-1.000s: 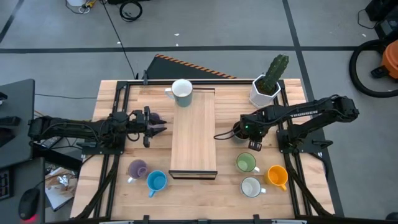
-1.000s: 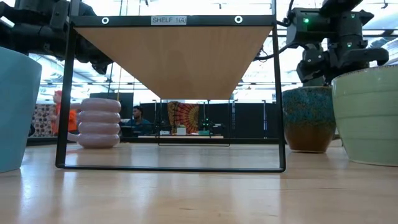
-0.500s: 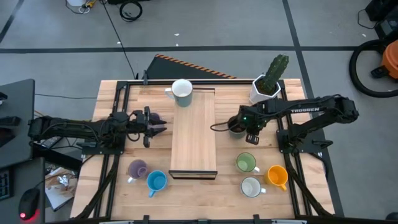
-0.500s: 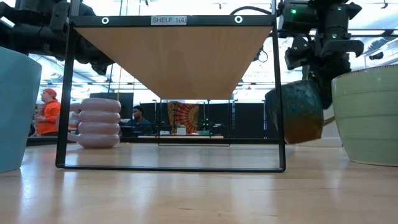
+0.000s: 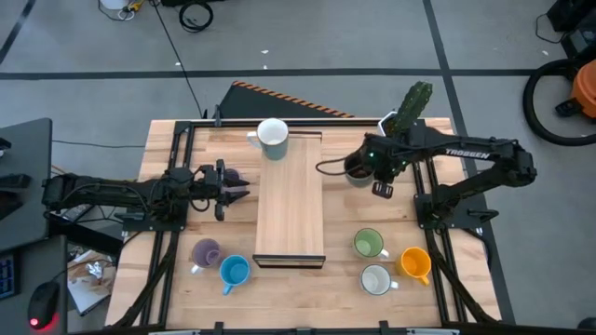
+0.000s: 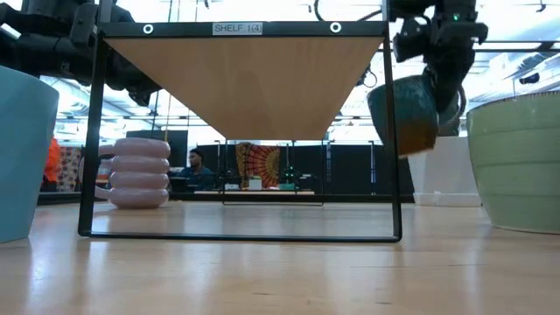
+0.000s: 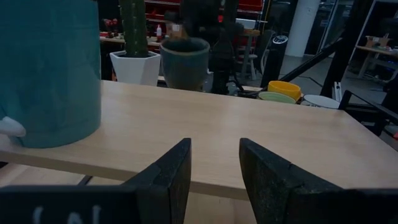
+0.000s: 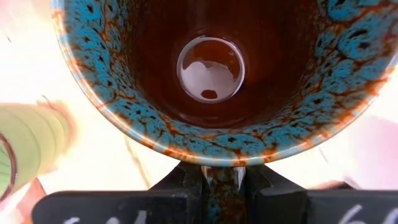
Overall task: Place coffee mugs
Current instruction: Put the dark blue mug on the shelf
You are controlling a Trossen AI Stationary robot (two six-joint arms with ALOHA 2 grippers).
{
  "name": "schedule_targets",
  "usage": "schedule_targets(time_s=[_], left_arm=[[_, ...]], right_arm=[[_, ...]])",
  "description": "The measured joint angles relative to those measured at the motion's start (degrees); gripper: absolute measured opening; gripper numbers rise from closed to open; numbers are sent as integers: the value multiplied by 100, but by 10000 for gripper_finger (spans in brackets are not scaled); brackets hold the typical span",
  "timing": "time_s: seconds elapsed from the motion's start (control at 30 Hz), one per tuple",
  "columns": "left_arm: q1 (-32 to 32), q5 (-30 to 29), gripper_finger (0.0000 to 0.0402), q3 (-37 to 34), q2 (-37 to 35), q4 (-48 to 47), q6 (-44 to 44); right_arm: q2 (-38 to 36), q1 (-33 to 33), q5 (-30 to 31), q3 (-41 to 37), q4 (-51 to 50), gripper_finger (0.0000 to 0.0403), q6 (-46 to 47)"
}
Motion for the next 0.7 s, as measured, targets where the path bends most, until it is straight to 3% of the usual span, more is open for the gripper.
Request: schedule_targets(time_s=[0.47, 0.7], left_arm=[[2, 0, 141, 0, 0, 17, 0], [1, 0, 141, 0, 2, 140, 6]], right_arm=[[27, -292, -111, 929, -234, 47, -546], [491, -284, -174, 1644, -255, 47, -823]])
